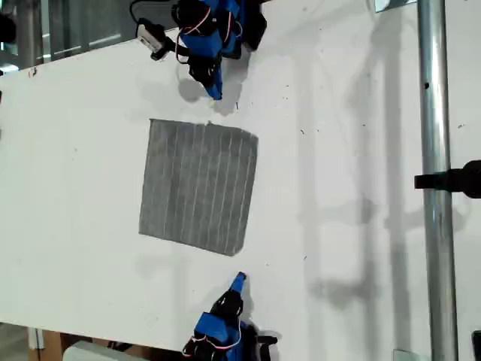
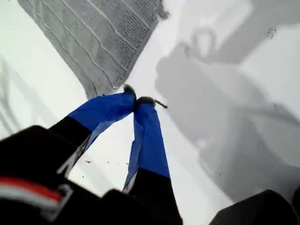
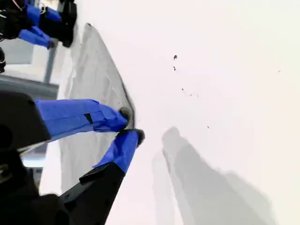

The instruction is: Grasp corners of a towel and fold twice.

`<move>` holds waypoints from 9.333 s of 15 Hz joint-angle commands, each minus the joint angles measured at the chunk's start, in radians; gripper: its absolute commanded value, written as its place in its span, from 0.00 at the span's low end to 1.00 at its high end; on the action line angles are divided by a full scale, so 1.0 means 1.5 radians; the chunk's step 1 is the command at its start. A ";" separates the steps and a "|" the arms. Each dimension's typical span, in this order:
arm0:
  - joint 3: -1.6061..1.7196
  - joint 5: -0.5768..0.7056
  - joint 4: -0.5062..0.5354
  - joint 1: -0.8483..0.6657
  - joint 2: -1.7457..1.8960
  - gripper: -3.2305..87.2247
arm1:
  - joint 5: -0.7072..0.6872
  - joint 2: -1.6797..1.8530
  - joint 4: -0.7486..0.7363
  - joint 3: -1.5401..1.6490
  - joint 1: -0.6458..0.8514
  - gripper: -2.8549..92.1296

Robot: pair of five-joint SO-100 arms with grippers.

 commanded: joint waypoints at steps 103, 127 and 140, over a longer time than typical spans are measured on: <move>-1.218 0.275 -0.015 -0.418 -1.430 0.00 | -0.463 -1.013 -0.045 -0.693 0.114 0.03; -0.540 0.025 -0.077 -0.138 -0.619 0.53 | -0.143 -0.301 -0.139 -0.173 -0.006 0.42; -0.186 -0.094 -0.086 0.083 -0.017 0.48 | 0.041 -0.894 -0.365 -0.323 0.020 0.50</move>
